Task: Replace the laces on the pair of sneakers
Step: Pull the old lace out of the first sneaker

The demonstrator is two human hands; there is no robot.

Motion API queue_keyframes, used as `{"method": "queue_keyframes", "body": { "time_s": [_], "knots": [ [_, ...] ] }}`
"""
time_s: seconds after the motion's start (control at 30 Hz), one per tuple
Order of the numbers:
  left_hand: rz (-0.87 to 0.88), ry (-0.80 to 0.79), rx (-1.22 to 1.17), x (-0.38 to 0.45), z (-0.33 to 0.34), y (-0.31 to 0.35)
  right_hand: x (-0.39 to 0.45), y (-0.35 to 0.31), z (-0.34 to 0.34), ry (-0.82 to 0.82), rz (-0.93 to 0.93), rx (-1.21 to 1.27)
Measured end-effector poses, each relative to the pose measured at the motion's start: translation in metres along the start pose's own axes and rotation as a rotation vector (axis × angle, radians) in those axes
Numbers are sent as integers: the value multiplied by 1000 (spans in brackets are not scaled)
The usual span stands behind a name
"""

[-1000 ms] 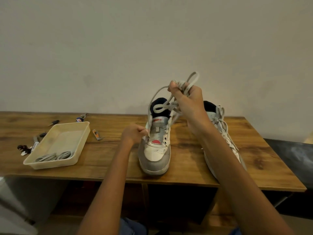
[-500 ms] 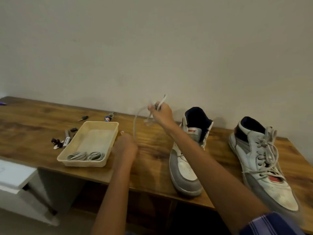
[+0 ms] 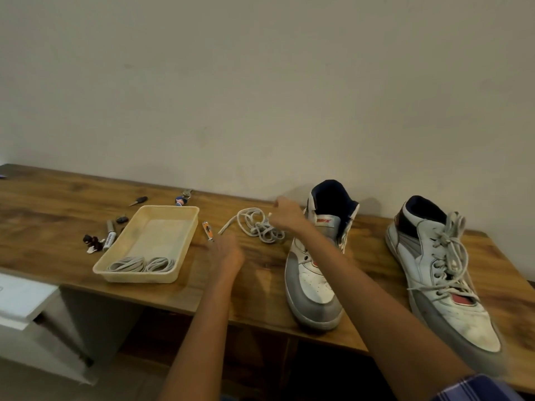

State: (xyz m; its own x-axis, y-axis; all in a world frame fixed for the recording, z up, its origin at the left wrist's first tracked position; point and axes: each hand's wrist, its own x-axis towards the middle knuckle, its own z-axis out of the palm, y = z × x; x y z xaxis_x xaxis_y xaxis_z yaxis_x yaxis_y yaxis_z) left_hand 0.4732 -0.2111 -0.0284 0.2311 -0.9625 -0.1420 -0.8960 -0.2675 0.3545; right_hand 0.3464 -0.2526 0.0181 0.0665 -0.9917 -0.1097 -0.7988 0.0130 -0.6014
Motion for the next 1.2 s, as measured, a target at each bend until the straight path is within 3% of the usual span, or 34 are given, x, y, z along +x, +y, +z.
{"method": "queue_keyframes", "body": {
  "time_s": [0.1,0.3,0.43,0.6,0.77,0.87,0.93,1.03,1.2],
  "knots": [
    [1,-9,56,-2,6,0,-3,7,15,-102,-5,38],
    [-102,188,46,6,2,-7,1,6,16,3,-98,154],
    [-148,83,81,11,5,-13,-1,10,13,91,-159,197],
    [-150,121,83,10,4,-13,-6,14,9,126,-192,273],
    [-29,202,85,8,4,-1,-17,18,-8,112,-263,236],
    [66,142,20,6,11,14,-37,25,-33,127,-338,237],
    [73,141,6,-3,14,26,-58,38,-57,204,-378,270],
    [90,294,-61,-23,15,49,-90,68,-93,460,-428,298],
    [488,583,-445,-82,12,113,-138,143,-139,954,-245,465]
  ]
}}
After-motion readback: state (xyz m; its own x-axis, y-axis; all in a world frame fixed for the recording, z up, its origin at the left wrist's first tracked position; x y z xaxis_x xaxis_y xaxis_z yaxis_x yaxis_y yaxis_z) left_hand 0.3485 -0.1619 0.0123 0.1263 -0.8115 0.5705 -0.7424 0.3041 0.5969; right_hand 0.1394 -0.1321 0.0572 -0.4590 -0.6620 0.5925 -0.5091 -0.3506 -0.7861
